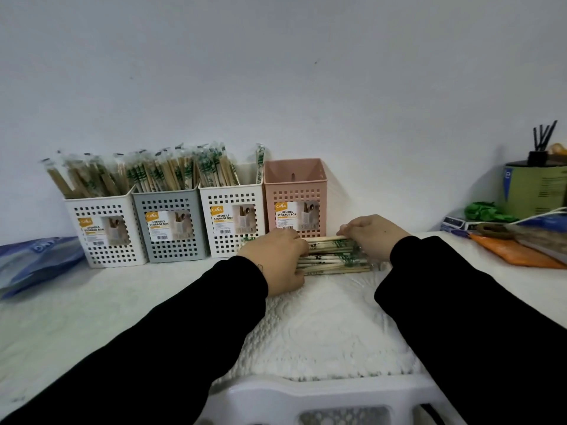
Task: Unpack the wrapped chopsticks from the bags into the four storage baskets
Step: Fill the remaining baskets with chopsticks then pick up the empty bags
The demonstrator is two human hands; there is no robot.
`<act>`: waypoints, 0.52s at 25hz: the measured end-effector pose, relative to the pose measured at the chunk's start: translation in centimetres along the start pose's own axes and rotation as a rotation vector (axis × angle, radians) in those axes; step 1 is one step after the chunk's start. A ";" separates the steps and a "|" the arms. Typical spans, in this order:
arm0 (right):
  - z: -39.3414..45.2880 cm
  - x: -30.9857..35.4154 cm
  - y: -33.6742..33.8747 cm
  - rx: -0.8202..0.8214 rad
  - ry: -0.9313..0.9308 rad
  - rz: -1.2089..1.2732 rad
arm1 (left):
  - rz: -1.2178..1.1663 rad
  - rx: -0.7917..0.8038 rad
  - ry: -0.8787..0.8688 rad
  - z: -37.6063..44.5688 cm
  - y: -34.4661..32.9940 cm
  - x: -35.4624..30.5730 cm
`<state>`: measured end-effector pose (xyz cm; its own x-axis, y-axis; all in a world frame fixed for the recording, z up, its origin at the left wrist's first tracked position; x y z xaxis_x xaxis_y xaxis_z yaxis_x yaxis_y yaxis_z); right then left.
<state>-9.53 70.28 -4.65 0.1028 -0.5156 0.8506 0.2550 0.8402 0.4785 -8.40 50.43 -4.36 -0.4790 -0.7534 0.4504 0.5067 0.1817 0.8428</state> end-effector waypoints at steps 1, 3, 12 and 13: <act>-0.1 0.0 0.0 -0.002 -0.009 -0.006 | -0.012 0.009 -0.005 0.0 0.1 -0.1; -0.3 0.1 0.0 -0.009 -0.011 -0.025 | -0.028 0.028 -0.008 -0.2 0.2 -0.2; -0.9 0.7 -0.2 0.019 0.071 -0.062 | -0.065 0.100 -0.027 -0.6 0.7 -0.1; -0.9 0.8 -0.2 0.019 0.073 -0.060 | -0.055 0.109 -0.033 -0.6 0.7 -0.1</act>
<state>-8.64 69.53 -4.32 0.1575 -0.5753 0.8026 0.2442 0.8102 0.5329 -7.59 50.20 -4.03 -0.5284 -0.7431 0.4105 0.3992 0.2093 0.8927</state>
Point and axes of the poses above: each hand's wrist, its own z-axis towards the middle knuckle, its own y-axis out of the back of the hand, x = y × z, the point moved 2 cm from there along z, towards the middle knuckle, and after that the axes turned 14 degrees about z, right-handed, at the moved point
